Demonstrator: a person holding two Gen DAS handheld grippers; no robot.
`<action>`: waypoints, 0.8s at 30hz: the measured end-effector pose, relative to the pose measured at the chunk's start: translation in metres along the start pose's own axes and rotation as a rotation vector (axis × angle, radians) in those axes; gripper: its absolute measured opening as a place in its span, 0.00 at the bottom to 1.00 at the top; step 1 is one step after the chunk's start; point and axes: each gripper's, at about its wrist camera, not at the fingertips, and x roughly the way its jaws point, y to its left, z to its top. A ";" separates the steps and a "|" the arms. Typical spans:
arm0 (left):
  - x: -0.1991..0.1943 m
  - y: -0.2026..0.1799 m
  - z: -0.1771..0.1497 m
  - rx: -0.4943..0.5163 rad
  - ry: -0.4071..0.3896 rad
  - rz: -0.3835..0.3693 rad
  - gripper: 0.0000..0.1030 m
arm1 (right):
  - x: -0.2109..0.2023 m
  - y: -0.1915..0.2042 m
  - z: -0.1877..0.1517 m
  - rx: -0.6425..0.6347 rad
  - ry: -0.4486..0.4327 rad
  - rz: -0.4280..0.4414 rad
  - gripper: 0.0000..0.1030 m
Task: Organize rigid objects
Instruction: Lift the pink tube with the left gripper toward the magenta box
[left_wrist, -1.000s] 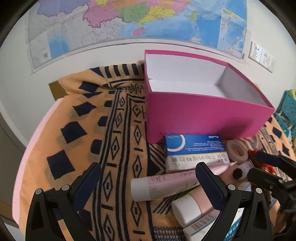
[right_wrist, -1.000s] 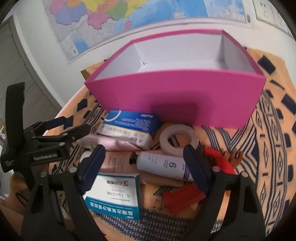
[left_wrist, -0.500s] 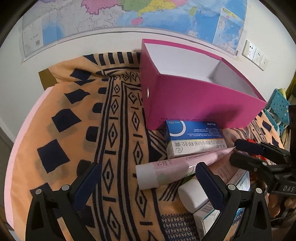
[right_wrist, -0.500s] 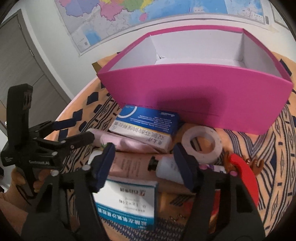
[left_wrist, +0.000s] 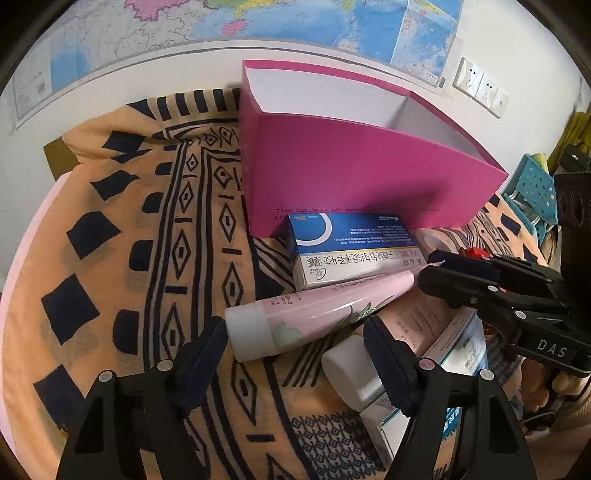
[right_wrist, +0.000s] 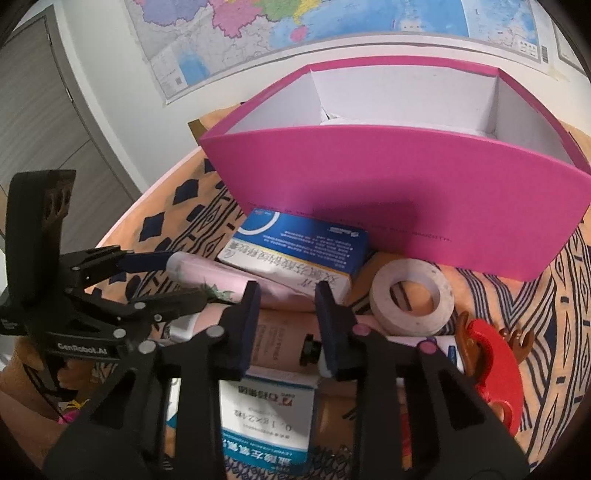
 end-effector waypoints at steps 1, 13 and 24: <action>0.000 0.000 0.000 -0.005 0.000 -0.003 0.75 | -0.001 0.000 0.001 0.009 -0.008 0.006 0.32; -0.020 -0.010 0.007 -0.033 -0.053 -0.016 0.75 | -0.024 0.001 0.003 0.053 -0.082 -0.003 0.32; -0.067 -0.029 0.055 0.025 -0.210 -0.035 0.78 | -0.080 0.011 0.035 0.016 -0.218 -0.002 0.32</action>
